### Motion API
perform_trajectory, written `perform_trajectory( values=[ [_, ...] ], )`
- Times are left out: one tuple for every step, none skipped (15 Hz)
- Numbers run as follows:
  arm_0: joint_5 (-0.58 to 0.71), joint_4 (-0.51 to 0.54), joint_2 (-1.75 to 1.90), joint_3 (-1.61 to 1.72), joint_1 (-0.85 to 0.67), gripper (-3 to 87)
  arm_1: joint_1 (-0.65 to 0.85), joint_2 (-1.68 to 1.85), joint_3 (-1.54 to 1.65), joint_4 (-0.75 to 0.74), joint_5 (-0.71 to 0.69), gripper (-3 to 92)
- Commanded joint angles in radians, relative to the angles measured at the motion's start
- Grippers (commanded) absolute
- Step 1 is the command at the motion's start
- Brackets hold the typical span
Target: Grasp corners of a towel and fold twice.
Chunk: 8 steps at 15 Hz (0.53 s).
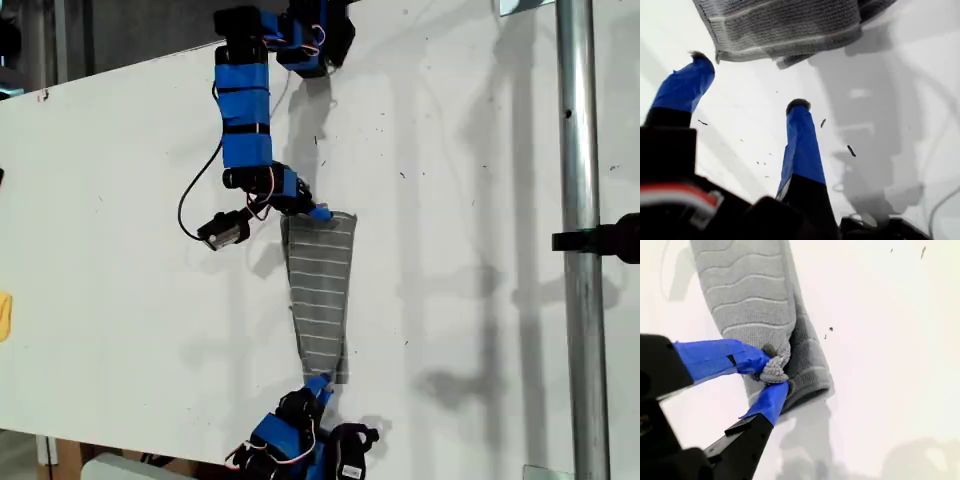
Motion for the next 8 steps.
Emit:
perform_trajectory(
  values=[
    [0.031,0.020,0.149,0.009,0.038,-0.7,0.058,0.201,0.098,0.017,0.025,33.7],
    [0.006,0.055,0.196,0.015,0.057,-2.6,0.075,0.265,0.156,0.018,0.034,33.8],
    [-0.003,0.075,0.219,0.037,0.063,-2.6,0.084,0.319,0.202,0.014,0.048,33.7],
    [0.002,0.069,0.235,0.051,0.057,-2.6,0.084,0.350,0.225,0.006,0.058,33.6],
    [0.037,0.044,0.213,0.046,0.038,-1.2,0.078,0.357,0.225,0.000,0.067,33.6],
    [0.054,0.031,0.179,0.038,0.026,-0.4,0.061,0.356,0.215,-0.020,0.078,33.3],
    [0.072,0.009,0.149,0.038,0.006,0.1,0.041,0.345,0.198,-0.038,0.091,33.2],
    [0.101,-0.012,0.086,0.025,-0.014,3.7,0.026,0.319,0.167,-0.052,0.092,34.5]
  ],
)
